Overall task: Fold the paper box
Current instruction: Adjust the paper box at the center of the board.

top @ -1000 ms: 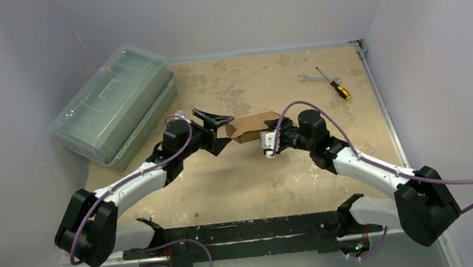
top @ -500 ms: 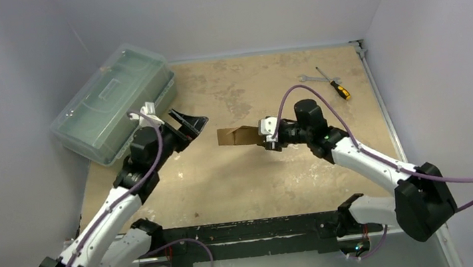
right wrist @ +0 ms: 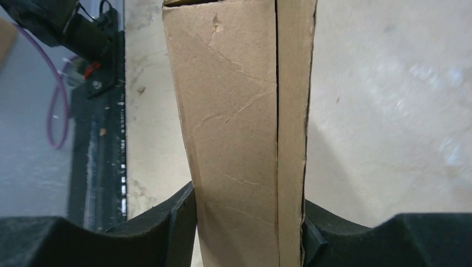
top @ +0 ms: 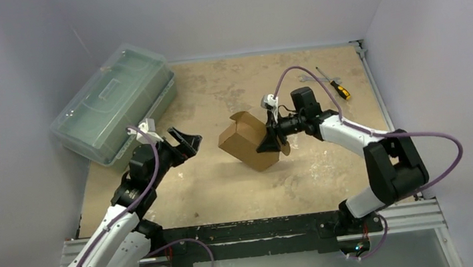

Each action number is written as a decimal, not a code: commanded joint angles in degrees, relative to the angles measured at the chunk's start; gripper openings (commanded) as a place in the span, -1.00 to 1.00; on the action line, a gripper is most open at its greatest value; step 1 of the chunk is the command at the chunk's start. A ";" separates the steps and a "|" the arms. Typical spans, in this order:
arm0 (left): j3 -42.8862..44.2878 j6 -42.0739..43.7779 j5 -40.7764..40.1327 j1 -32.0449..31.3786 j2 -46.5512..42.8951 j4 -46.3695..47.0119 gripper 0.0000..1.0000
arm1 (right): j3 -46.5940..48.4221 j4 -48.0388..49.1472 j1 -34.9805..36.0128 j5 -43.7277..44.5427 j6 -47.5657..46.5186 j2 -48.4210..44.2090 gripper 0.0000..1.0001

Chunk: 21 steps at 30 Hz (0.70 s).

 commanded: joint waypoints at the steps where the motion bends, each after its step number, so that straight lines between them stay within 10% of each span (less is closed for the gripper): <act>1: -0.02 2.05 -0.89 0.25 -0.25 1.57 0.90 | 2.11 1.27 -2.28 -9.01 12.69 4.67 0.05; 21: -4.08 -3.42 10.36 0.25 11.33 13.58 0.87 | 10.34 3.37 -5.39 -13.04 34.01 28.56 0.10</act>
